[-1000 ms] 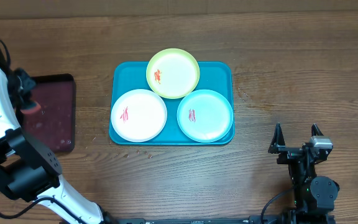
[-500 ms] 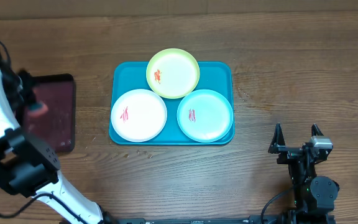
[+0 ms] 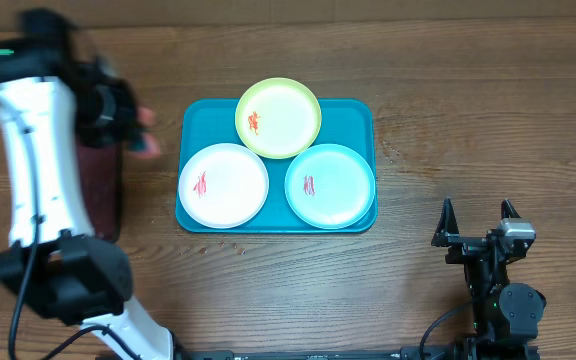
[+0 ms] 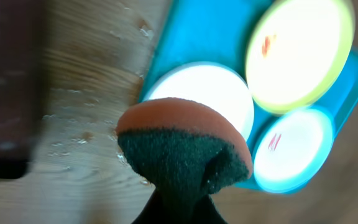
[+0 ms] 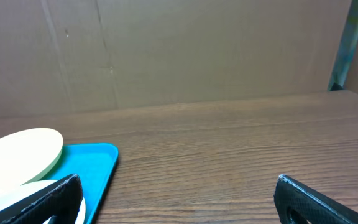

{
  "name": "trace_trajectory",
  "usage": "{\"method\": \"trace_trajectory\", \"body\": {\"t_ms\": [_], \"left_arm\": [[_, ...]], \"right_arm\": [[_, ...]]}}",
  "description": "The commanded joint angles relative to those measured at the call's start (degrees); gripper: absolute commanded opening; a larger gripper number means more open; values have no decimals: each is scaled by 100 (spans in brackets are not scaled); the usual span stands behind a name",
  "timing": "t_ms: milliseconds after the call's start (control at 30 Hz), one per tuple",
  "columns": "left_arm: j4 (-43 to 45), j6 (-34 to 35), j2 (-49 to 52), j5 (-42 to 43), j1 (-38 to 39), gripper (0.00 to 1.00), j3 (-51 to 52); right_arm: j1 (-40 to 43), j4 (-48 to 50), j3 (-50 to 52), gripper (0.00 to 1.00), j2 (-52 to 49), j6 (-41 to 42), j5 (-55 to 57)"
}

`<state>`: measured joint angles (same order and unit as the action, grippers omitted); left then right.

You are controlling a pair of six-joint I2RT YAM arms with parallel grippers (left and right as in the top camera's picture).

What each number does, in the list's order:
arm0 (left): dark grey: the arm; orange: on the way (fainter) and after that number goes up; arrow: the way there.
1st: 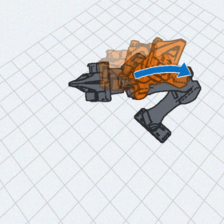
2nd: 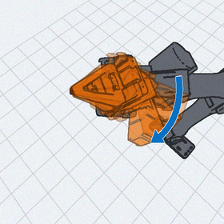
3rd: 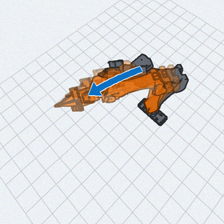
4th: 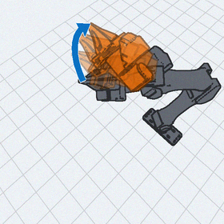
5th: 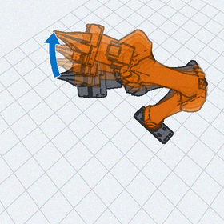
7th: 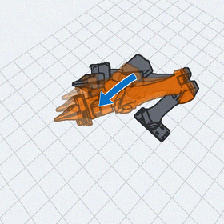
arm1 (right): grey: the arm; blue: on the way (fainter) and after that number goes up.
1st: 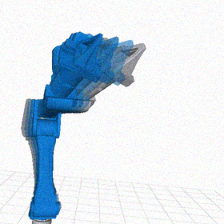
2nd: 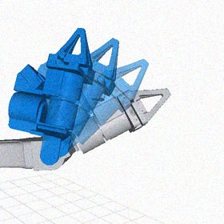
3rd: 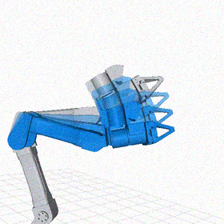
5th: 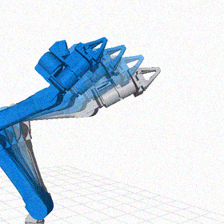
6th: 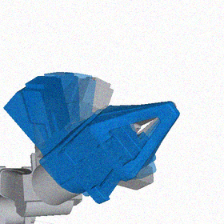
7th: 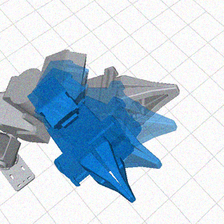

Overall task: Clean dirty plates on tray and stack at the side
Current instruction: 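Carry the sponge with the left gripper onto the white plate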

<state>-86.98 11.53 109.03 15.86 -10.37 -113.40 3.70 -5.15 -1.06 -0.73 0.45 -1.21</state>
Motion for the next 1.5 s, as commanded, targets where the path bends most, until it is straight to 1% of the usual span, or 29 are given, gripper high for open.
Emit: {"method": "trace_trajectory", "body": {"t_ms": [0,33,133,300,367,567,767,800,833,867,933,967,1000,1100,1200,1333,1467], "left_arm": [[442,-221,46,-4,654,4,868],[634,-177,46,-46,789,4,1117],[1303,234,46,-243,1198,4,1947],[2245,697,46,-658,1591,4,2876],[2479,789,46,-750,1663,4,3080],[2885,826,46,-625,1720,4,3381],[3637,1064,46,-422,1840,4,3847],[3770,1080,46,-428,1873,5,3939],[3866,1080,46,-431,1897,10,4002],[3939,1080,46,-442,1910,18,4052],[3960,1078,46,-450,1919,25,4063],[3969,1075,46,-448,1919,30,4061],[3971,1075,46,-446,1919,38,4057],[3770,1025,44,-446,1884,38,3928],[3257,1008,37,-455,1775,36,3475],[2350,984,-39,-494,1523,33,2492],[1523,879,-205,-487,1285,35,1519]], "right_arm": [[17,31,59,100,57,44,31],[17,31,59,100,57,46,31],[17,31,59,100,57,44,31],[17,31,59,100,57,44,31],[17,31,59,100,57,44,31],[17,31,59,100,57,44,31],[17,31,59,100,57,44,31],[17,31,59,100,57,44,31],[17,31,59,100,57,44,31],[17,31,59,100,57,44,31],[17,31,59,100,57,44,31],[17,31,59,100,57,44,31],[17,31,59,100,57,46,31],[17,31,59,100,57,44,31],[17,31,59,100,57,46,31],[17,31,59,100,57,44,31],[17,31,59,100,57,44,31]]}}
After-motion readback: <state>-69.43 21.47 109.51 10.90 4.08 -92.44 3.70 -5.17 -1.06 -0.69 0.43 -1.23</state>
